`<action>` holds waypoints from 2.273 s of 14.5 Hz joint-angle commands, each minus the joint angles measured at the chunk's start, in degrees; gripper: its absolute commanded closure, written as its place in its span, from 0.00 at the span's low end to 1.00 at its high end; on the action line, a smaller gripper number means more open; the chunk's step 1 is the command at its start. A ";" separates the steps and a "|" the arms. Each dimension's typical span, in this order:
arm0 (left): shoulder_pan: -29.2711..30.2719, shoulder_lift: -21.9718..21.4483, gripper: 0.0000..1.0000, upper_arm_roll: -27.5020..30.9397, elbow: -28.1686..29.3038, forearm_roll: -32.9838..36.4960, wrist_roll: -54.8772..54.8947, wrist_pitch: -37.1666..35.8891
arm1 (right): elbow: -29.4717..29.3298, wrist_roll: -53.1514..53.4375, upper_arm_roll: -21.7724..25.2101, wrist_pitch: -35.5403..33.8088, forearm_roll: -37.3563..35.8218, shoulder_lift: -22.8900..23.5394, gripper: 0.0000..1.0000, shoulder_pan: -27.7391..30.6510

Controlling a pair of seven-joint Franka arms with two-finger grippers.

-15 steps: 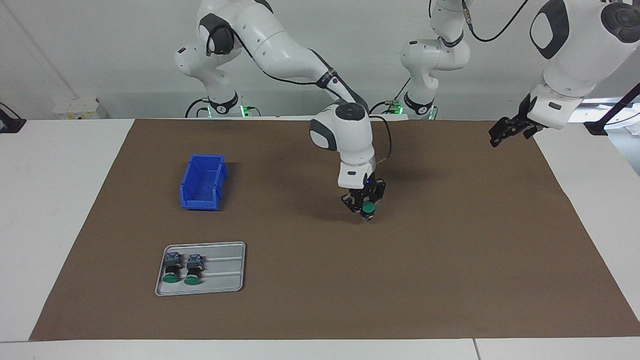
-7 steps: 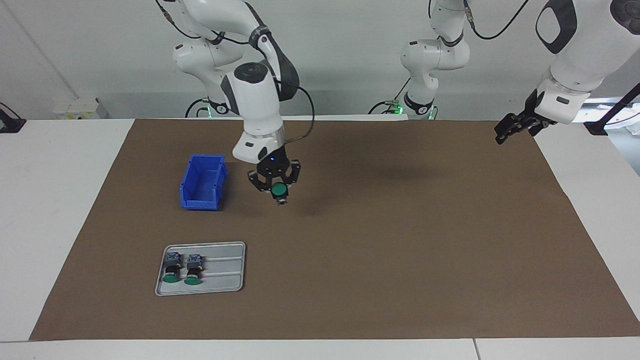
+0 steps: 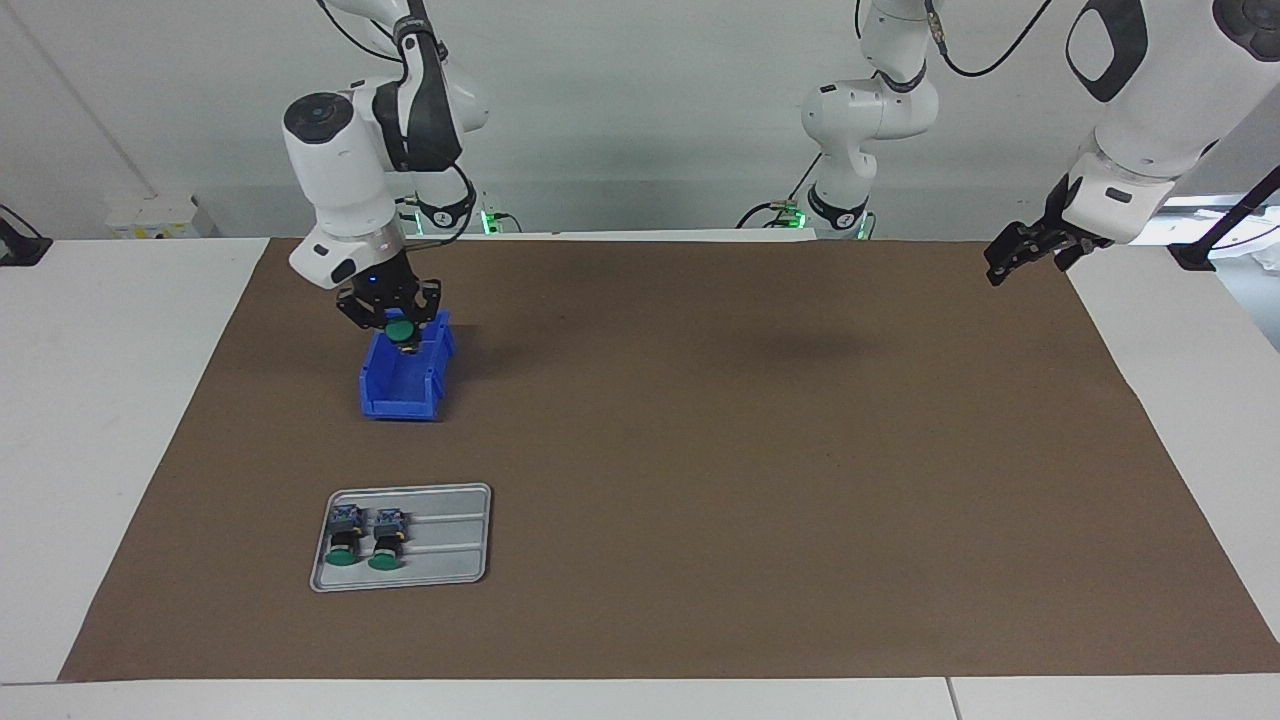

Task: Place and press button with both arms
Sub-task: 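Carry the button with the right gripper into the blue bin and release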

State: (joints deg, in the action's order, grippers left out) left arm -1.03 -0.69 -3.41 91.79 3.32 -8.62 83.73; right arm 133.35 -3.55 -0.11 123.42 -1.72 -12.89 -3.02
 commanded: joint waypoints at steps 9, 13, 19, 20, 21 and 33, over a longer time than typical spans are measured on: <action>0.06 -0.19 0.00 -1.07 1.11 0.37 0.88 1.44 | 5.25 0.03 -0.94 11.83 0.31 6.37 0.99 3.46; -0.29 -0.28 0.00 -0.89 1.11 0.37 0.70 1.17 | 5.25 1.87 -0.94 16.40 0.31 9.54 0.96 2.85; -0.46 -0.28 0.00 -0.89 1.11 0.37 0.71 1.08 | 5.43 1.61 -0.94 15.97 0.31 9.63 0.85 2.85; -0.47 -0.28 0.00 -0.89 1.11 0.37 0.71 1.17 | 5.43 1.79 -0.94 15.97 0.31 9.63 0.70 2.85; -0.47 -0.28 0.00 -0.89 1.11 0.37 0.71 0.91 | 5.43 1.79 -0.94 15.97 0.31 9.63 0.68 2.93; -0.29 -0.54 0.00 -0.45 1.81 -2.79 3.26 1.97 | -0.73 1.18 -1.03 4.46 0.22 8.15 0.16 2.76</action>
State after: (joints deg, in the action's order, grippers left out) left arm -1.17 -0.46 -4.25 92.77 1.28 -6.02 84.60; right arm 133.31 -2.64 -0.61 129.77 -1.53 -3.57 -0.61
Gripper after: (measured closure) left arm 0.000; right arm 0.295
